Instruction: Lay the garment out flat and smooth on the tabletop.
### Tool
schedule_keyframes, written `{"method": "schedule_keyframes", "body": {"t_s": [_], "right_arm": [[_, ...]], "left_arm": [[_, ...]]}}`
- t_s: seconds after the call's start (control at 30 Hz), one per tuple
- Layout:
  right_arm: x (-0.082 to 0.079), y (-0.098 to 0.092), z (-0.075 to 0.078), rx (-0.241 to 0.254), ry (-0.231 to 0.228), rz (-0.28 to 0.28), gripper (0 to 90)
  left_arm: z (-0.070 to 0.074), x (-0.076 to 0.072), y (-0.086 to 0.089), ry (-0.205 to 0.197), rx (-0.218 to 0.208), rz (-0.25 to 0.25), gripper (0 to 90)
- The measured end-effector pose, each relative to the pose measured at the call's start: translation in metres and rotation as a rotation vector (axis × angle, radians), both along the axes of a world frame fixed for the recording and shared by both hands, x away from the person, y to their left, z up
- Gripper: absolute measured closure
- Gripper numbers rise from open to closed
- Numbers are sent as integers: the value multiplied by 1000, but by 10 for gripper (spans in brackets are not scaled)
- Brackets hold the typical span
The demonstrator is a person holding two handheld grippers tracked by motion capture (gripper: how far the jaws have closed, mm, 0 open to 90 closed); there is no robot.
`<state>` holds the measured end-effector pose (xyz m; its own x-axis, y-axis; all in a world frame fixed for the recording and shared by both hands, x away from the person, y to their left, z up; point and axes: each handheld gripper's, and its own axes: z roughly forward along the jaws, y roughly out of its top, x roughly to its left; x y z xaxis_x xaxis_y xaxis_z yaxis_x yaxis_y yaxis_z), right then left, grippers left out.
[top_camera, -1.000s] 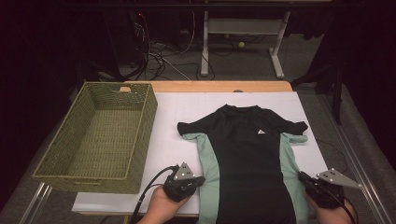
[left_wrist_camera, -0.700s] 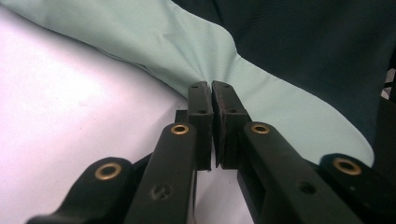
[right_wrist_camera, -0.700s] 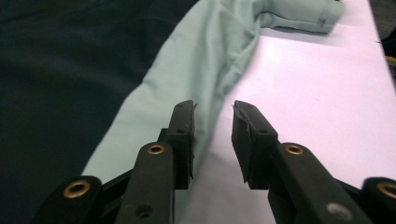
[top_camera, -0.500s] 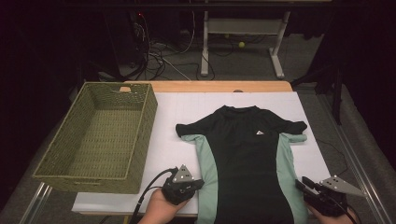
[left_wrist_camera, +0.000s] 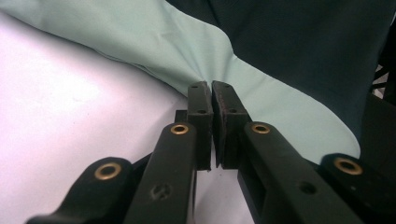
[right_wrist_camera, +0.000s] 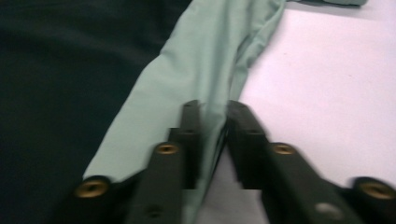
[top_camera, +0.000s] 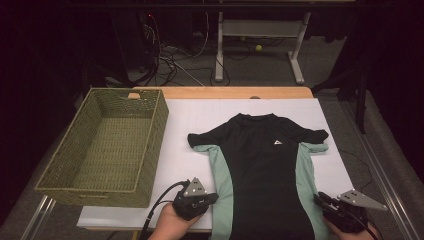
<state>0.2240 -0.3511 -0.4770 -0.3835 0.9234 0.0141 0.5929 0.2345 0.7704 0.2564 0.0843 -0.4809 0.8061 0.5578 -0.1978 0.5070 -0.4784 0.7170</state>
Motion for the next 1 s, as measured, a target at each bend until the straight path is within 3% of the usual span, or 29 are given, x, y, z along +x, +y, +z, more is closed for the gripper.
{"method": "schedule_keyframes", "body": {"t_s": [0.07, 0.23, 0.37, 0.43, 0.53, 0.7, 0.8, 0.93, 1.0], "right_arm": [[-1, 2, 0, -13, -4, 5, 868], [-9, 4, 2, -25, -6, 13, 879], [-15, 6, 4, -19, -10, 22, 871], [-14, 5, 7, -2, -26, 19, 764], [-9, 2, 12, 14, -55, -3, 691], [21, -7, 20, 11, -102, -63, 638], [50, -12, 20, -1, -95, -101, 598], [90, -21, 23, -14, -78, -148, 599], [108, -28, 26, 10, -73, -181, 589]], "left_arm": [[0, -1, 0, 1, 1, -2, 826], [1, -7, 2, 4, 8, -25, 828], [2, -9, 5, -4, 0, -12, 825], [3, -8, 7, -8, -17, 4, 792], [5, -4, 11, -36, -66, 23, 697], [4, 8, 12, -89, -105, 96, 431], [2, 15, 12, -109, -110, 125, 310], [0, 18, 14, -89, -126, 106, 131], [0, 18, 15, -86, -135, 112, 76]]}}
